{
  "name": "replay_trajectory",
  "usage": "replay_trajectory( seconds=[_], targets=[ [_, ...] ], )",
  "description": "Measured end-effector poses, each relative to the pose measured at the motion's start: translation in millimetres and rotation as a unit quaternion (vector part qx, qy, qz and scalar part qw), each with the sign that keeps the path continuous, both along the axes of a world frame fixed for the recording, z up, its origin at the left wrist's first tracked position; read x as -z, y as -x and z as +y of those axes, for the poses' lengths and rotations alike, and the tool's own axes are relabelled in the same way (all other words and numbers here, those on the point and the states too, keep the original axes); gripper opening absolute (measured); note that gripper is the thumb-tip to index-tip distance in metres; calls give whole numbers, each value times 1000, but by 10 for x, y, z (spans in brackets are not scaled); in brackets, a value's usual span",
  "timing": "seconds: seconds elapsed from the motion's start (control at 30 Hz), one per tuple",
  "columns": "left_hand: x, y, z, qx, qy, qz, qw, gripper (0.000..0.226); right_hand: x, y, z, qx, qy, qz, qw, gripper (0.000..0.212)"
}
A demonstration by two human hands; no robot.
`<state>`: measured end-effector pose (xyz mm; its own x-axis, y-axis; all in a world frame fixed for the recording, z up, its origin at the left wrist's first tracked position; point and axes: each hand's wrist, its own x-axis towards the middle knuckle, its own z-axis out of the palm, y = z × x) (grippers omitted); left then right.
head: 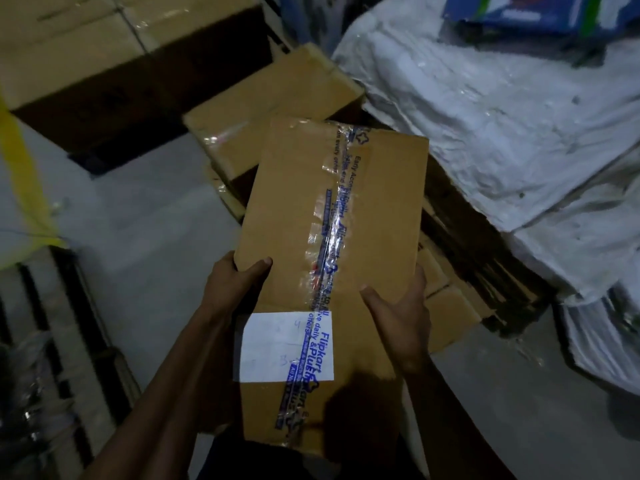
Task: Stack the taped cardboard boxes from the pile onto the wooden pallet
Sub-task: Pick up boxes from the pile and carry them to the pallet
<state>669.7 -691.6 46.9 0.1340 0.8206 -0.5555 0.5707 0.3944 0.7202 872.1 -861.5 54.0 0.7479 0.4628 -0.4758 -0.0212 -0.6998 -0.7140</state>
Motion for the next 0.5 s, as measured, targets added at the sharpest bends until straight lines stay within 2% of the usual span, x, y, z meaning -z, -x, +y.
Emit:
replay_trajectory(
  seconds=[0.07,0.27,0.5],
  targets=[
    [-157,347,193,-10,-22,17,1000,79,-184,268,295,-24,0,-16,1000,106],
    [-432,1276,874,-48,-63,52,996,69,-509,1049,1237,-60,-10,-56,997,101],
    [-737,2206,1426,-85,-114,39,989,73,-866,1810,2100,-130,-14,-83,988,106]
  ],
)
